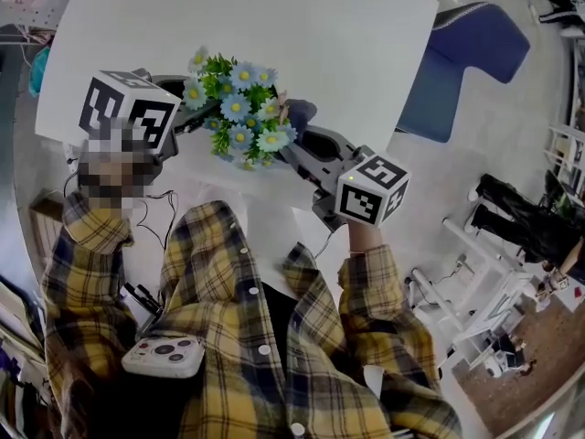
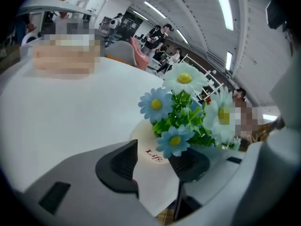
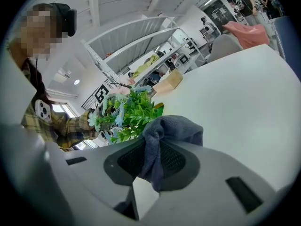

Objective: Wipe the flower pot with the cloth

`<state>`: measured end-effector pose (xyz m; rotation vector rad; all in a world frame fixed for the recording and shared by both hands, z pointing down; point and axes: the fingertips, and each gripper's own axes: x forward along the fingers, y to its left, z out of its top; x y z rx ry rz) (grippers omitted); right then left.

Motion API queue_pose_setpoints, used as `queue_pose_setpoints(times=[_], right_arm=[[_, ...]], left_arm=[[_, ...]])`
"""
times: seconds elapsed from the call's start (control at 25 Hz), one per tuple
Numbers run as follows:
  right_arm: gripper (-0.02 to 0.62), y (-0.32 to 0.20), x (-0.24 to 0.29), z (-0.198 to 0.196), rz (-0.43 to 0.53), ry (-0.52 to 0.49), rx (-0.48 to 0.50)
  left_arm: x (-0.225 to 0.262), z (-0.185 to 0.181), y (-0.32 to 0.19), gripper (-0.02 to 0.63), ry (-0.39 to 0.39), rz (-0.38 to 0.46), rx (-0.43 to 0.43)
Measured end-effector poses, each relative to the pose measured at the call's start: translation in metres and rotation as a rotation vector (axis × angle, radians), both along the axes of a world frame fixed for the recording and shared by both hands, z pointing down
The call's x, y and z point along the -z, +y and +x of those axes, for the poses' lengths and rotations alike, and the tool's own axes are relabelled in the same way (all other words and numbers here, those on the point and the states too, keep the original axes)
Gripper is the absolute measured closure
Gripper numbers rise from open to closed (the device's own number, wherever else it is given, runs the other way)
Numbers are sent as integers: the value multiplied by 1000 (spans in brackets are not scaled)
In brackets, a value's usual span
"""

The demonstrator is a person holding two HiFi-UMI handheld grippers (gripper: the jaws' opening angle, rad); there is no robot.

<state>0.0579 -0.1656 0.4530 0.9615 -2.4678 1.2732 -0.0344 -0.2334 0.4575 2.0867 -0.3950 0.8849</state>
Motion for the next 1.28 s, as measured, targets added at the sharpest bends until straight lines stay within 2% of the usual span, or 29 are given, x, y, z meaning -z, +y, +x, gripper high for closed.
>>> queue_pose_setpoints(times=[0.24,0.56,1.08,1.28], right_arm=[[532,-17,-1,16,-13,-17,-20],[532,-44,1,27,-13,-7,15],[532,-97,-2,13,3,44,183],[532,-110,-6,5,-5,50,211]], left_arm=[[1,5,0,419,-60,7,-122],[4,9,2,420,-66,8,-186],[3,12,3,422,-72,24,-282],[3,14,5,422,-82,32,-328]])
